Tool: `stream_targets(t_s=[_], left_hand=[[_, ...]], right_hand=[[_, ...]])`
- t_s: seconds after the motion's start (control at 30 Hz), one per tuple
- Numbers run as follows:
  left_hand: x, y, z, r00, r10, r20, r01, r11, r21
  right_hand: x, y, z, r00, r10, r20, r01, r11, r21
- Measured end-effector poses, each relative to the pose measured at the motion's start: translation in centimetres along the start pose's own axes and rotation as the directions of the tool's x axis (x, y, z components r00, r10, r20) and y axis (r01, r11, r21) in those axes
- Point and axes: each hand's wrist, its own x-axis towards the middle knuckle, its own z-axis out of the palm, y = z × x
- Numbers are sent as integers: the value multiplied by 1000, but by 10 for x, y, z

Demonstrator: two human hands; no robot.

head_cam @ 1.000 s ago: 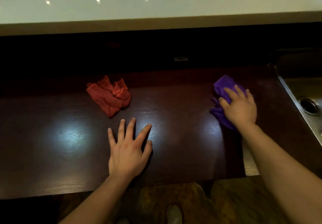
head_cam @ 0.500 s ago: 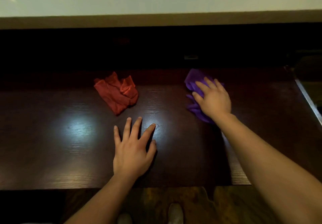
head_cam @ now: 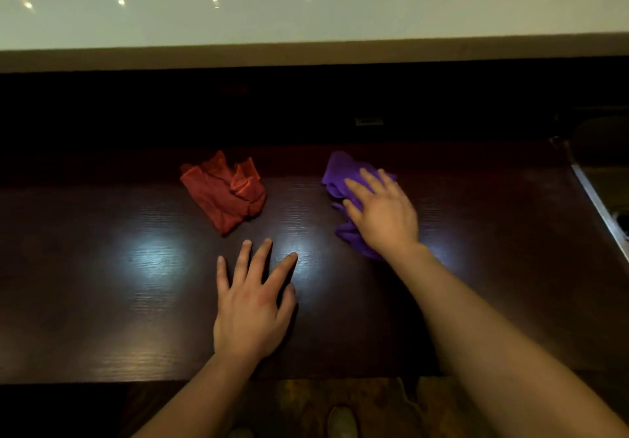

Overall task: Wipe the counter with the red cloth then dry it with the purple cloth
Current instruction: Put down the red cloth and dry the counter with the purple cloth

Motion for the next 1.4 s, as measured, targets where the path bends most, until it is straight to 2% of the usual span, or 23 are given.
stream_targets(t_s=[0.03, 0.17, 0.2, 0.23, 0.3, 0.37, 0.43, 0.5, 0.57, 0.63, 0.7, 0.77, 0.8, 0.87, 0.93, 1.0, 1.07, 1.1, 1.17, 1.27, 1.33, 1.4], left_hand=[[0, 0, 0, 1000, -1, -2, 1, 1000, -3], [0, -2, 1, 1000, 8, -11, -8, 1000, -5], [0, -2, 2, 1000, 8, -11, -8, 1000, -3], [1, -2, 3, 1000, 9, -10, -9, 1000, 0], [0, -2, 3, 1000, 12, -11, -12, 1000, 6], [-1, -1, 3, 1000, 10, -14, -10, 1000, 11], [0, -1, 2, 1000, 7, -7, -7, 1000, 19], [1, 0, 3, 1000, 2, 2, -2, 999, 34], [0, 1, 3, 1000, 3, 6, -3, 999, 43], [0, 2, 1, 1000, 3, 2, -3, 999, 42], [1, 1, 1, 1000, 3, 4, -3, 999, 36], [0, 2, 0, 1000, 1, 3, -1, 999, 32], [0, 2, 0, 1000, 4, 3, -4, 999, 34], [-1, 2, -1, 1000, 5, 0, -5, 999, 32], [-1, 2, 0, 1000, 3, -13, -3, 1000, 25], [0, 2, 0, 1000, 2, -14, -2, 1000, 27], [0, 1, 1, 1000, 3, -8, -2, 999, 37], [0, 1, 1, 1000, 2, -7, -2, 999, 39], [-1, 2, 0, 1000, 0, -3, 0, 999, 46], [0, 3, 0, 1000, 1, -4, -1, 999, 42], [-1, 3, 0, 1000, 6, -6, -6, 999, 38], [-1, 3, 0, 1000, 5, -6, -5, 999, 37]], right_hand=[[-6, 4, -2, 1000, 11, 7, -12, 1000, 25], [-69, 54, -8, 955, -296, 31, 296, 955, 6], [-69, 81, -12, 952, -306, 16, 306, 952, -25], [-61, 108, -17, 972, -235, -4, 234, 971, -51], [-32, 150, -29, 997, 70, -30, -72, 995, -69], [-1, 170, -30, 958, 283, -42, -285, 956, -64], [18, 165, -30, 911, 409, -47, -411, 912, -17], [23, 142, -30, 887, 458, -51, -459, 888, 4], [15, 105, -23, 950, 308, -45, -310, 949, -57], [-11, 60, -13, 999, 38, 3, -38, 995, -97], [-48, 39, -4, 988, -146, 40, 148, 987, -67], [-66, 64, -8, 977, -207, 59, 209, 978, -25], [-68, 89, -12, 990, -141, 32, 142, 989, -33], [-62, 146, -26, 993, 107, -54, -110, 992, -53], [-59, 192, -39, 942, 333, -49, -336, 939, -80], [-65, 208, -46, 896, 444, -26, -445, 895, -29], [-78, 194, -44, 859, 510, -44, -509, 860, 24], [-89, 176, -40, 857, 511, -66, -511, 859, 25], [-116, 129, -25, 904, 417, -95, -420, 907, -13], [-157, 82, -10, 990, 138, -41, -140, 988, -67], [-170, 104, -16, 999, 38, 2, -38, 995, -91], [-177, 148, -25, 994, 105, -37, -108, 987, -120]])
